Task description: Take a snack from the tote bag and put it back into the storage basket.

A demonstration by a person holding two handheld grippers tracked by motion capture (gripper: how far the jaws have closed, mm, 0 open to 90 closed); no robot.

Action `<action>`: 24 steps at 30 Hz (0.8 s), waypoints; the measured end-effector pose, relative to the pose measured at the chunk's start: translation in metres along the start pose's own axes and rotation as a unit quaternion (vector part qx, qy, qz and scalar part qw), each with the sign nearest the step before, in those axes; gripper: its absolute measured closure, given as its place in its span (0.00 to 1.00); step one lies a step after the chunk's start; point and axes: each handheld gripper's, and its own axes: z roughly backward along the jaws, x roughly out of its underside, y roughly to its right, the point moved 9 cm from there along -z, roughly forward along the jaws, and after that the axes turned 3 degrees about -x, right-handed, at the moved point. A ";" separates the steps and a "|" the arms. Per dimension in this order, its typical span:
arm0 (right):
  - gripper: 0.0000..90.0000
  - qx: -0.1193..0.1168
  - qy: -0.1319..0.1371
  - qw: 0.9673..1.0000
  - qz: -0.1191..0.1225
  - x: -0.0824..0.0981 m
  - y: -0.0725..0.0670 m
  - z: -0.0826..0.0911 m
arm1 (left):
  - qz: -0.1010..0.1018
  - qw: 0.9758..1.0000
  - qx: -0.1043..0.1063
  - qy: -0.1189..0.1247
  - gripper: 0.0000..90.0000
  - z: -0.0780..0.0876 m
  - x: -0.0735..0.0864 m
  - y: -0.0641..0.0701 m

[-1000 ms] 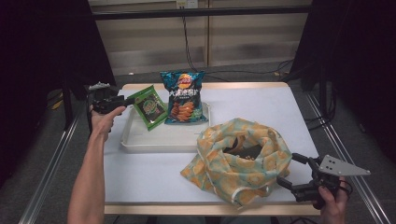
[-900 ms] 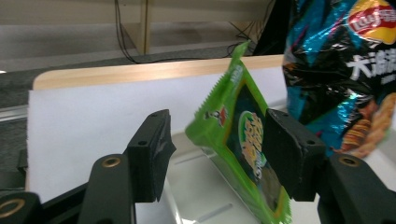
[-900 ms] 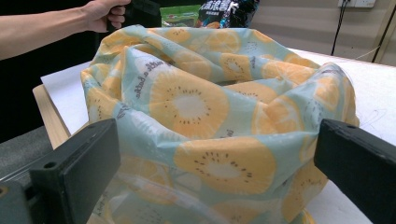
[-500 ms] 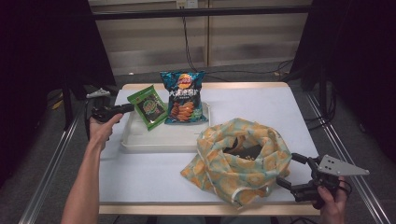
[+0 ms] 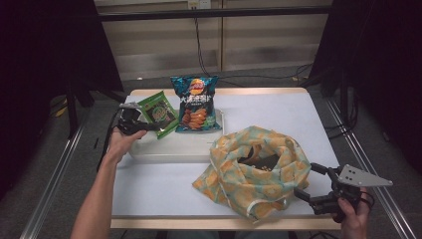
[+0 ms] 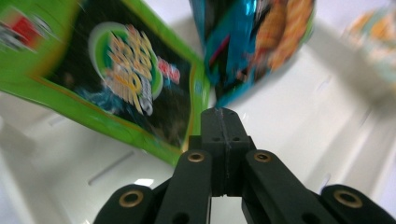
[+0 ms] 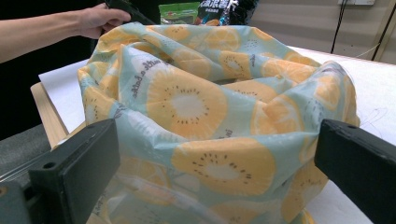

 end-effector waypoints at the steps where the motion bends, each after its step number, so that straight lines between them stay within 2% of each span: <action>1: 0.00 0.002 -0.001 1.000 0.000 0.000 0.000 0.000 | -0.007 1.000 -0.004 -0.008 1.00 -0.002 0.001 0.002; 2: 0.00 0.001 -0.001 1.000 0.001 0.000 0.000 0.000 | -0.014 1.000 -0.008 -0.011 1.00 -0.004 0.001 0.003; 4: 0.00 0.000 -0.002 1.000 0.000 0.001 0.000 -0.001 | -0.013 1.000 -0.002 -0.022 1.00 -0.008 0.002 0.005; 5: 0.00 0.000 -0.002 1.000 0.000 0.001 0.000 -0.001 | -0.012 0.999 -0.006 -0.032 1.00 -0.010 0.004 0.003; 8: 0.00 0.001 -0.001 1.000 -0.004 0.000 0.000 0.000 | -0.001 0.998 -0.009 -0.055 1.00 -0.015 0.007 -0.002; 9: 0.00 0.000 -0.001 1.000 -0.002 0.000 0.000 0.000 | 0.000 0.998 -0.004 -0.063 1.00 -0.017 0.008 -0.002; 12: 0.00 0.002 -0.005 1.000 -0.005 0.002 0.002 0.000 | 0.004 0.996 -0.017 -0.085 1.00 -0.021 0.011 -0.004; 13: 0.00 0.001 -0.004 1.000 -0.005 0.002 0.002 -0.001 | -0.015 0.994 -0.012 -0.111 1.00 -0.021 0.015 -0.006; 14: 0.00 0.004 -0.005 1.000 -0.008 0.002 0.002 -0.001 | -0.018 0.993 -0.015 -0.119 1.00 -0.022 0.016 -0.007; 15: 0.00 0.004 -0.005 1.000 -0.006 0.002 0.002 -0.001 | 0.012 0.994 -0.022 -0.104 1.00 -0.027 0.014 -0.005; 16: 0.00 0.003 -0.006 1.000 -0.004 0.002 0.002 -0.001 | 0.013 0.994 -0.025 -0.107 1.00 -0.027 0.014 -0.006; 17: 0.00 0.003 -0.005 1.000 -0.004 0.002 0.002 0.000 | 0.002 0.993 -0.028 -0.115 1.00 -0.027 0.014 -0.009; 18: 0.00 0.002 -0.005 1.000 -0.007 0.002 0.001 0.000 | -0.009 0.991 -0.038 -0.127 1.00 -0.026 0.015 -0.014; 19: 0.00 0.001 -0.005 1.000 -0.008 0.002 0.001 0.000 | 0.026 0.993 -0.043 -0.105 1.00 -0.031 0.012 -0.012; 20: 0.00 0.003 -0.004 1.000 -0.008 0.002 0.002 0.001 | 0.031 0.993 -0.044 -0.105 1.00 -0.032 0.011 -0.012; 21: 0.00 0.004 -0.003 1.000 -0.008 0.001 0.002 0.001 | 0.018 0.992 -0.046 -0.118 1.00 -0.033 0.012 -0.015; 22: 0.00 0.003 -0.003 1.000 -0.007 0.001 0.002 0.001 | 0.028 0.992 -0.050 -0.115 1.00 -0.035 0.011 -0.015; 23: 0.00 0.002 -0.001 1.000 -0.006 0.001 0.002 0.001 | 0.021 0.992 -0.051 -0.118 1.00 -0.035 0.011 -0.019; 24: 0.00 0.002 -0.002 1.000 -0.005 0.002 0.002 0.001 | 0.037 0.992 -0.055 -0.107 1.00 -0.037 0.009 -0.019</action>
